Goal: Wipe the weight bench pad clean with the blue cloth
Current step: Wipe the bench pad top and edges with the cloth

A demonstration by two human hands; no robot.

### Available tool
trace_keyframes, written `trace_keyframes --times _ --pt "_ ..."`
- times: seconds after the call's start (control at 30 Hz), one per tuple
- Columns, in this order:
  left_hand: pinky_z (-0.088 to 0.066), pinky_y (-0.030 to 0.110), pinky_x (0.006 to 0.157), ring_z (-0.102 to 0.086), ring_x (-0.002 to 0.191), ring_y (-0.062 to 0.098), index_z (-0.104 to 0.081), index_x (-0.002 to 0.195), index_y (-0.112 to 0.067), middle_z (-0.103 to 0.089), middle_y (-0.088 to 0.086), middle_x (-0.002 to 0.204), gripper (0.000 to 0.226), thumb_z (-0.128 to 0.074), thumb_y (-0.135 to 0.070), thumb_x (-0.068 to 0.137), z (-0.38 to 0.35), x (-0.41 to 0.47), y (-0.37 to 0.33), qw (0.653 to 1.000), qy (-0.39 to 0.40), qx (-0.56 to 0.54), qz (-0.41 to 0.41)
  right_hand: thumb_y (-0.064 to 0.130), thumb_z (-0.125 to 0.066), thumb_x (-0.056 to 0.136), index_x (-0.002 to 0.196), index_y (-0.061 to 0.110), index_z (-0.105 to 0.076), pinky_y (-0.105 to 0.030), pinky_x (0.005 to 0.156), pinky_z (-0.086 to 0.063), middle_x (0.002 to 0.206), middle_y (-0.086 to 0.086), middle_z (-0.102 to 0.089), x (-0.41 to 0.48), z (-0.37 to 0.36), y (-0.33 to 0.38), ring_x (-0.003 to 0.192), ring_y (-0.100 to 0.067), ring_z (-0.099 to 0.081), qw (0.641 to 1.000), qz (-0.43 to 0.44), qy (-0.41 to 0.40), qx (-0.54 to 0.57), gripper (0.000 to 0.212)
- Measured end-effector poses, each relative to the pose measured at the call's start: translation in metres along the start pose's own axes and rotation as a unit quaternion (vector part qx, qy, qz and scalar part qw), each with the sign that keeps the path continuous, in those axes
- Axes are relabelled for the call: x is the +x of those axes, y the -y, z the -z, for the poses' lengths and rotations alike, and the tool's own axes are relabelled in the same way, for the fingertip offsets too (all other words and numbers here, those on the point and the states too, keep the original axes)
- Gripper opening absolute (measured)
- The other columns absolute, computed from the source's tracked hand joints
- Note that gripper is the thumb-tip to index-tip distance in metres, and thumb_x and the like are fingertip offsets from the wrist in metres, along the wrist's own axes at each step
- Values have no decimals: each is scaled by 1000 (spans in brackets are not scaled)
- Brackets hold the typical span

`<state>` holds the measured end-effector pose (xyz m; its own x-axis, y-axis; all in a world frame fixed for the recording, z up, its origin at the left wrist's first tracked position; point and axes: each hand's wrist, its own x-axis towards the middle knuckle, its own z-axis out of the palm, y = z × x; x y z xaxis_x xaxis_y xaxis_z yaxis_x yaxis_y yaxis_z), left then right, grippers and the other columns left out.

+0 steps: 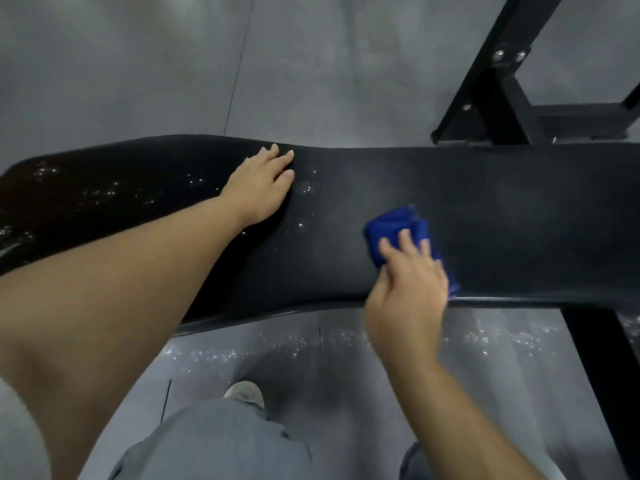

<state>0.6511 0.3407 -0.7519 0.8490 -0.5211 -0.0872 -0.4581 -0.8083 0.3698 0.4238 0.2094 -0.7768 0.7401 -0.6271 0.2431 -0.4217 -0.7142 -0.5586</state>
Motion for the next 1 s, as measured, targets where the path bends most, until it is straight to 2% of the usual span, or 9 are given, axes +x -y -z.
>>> trace_keyframes --times 0.13,0.37,0.5,0.57,0.63,0.7,0.77,0.87,1.0 --pt "-5 42 119 -6 147 20 -16 152 -14 -17 5 159 68 -20 -54 96 0 -39 -18 998 -25 50 -6 13 -48 85 115 19 -67 -38 113 -23 136 -3 -57 7 9 -19 134 -25 -43 995 68 45 51 36" --pt "-13 40 119 -12 146 19 -16 151 -10 -16 7 159 76 -15 -61 94 -35 -83 -16 988 -70 139 22 12 -44 89 124 17 -61 -37 118 -14 145 -4 -46 71 39 -79 141 -24 -30 998 -67 -19 -7 39" --pt "-14 40 119 -14 146 19 -18 151 -12 -18 6 159 73 -15 -58 95 -37 -81 -16 985 -78 151 23 12 -40 82 121 15 -62 -44 108 -28 144 -9 -48 54 23 -50 136 -35 -37 992 -104 -46 -53 45" --pt "-14 40 119 -14 146 19 -18 151 -13 -17 6 159 72 -15 -58 96 -37 -82 -16 985 -79 153 23 14 -38 76 118 15 -63 -44 102 -32 140 -10 -51 21 7 -18 131 -37 -41 998 -40 -21 -53 49" --pt "-14 40 119 -14 146 19 -18 151 -13 -18 6 159 70 -16 -56 96 -36 -80 -16 985 -80 154 22 17 -38 77 123 18 -61 -43 108 -27 142 -7 -50 -22 -1 3 135 -33 -39 996 75 41 -32 51" --pt "-15 41 119 -15 146 19 -18 151 -13 -19 6 159 70 -16 -56 96 -35 -80 -16 984 -82 156 26 17 -38 80 129 19 -58 -39 114 -20 145 -4 -46 -45 3 -2 139 -26 -35 981 170 91 4 52" --pt "-16 41 118 -15 146 19 -18 151 -14 -19 5 159 69 -15 -56 96 -36 -80 -16 984 -81 157 26 15 -42 82 126 17 -60 -43 112 -26 142 -6 -50 -30 17 -31 136 -27 -40 976 200 90 10 48" --pt "-15 40 119 -14 146 19 -18 151 -13 -18 5 159 69 -16 -55 96 -37 -80 -16 984 -80 157 26 9 -48 81 118 12 -64 -48 107 -34 135 -11 -56 5 42 -81 129 -34 -47 996 88 2 -10 40" --pt "-15 41 119 -15 146 20 -18 151 -12 -19 6 159 68 -18 -54 97 -37 -79 -15 984 -86 155 21 6 -43 84 121 9 -62 -45 116 -13 140 -9 -52 10 34 -77 138 -32 -34 987 -111 -109 28 42"
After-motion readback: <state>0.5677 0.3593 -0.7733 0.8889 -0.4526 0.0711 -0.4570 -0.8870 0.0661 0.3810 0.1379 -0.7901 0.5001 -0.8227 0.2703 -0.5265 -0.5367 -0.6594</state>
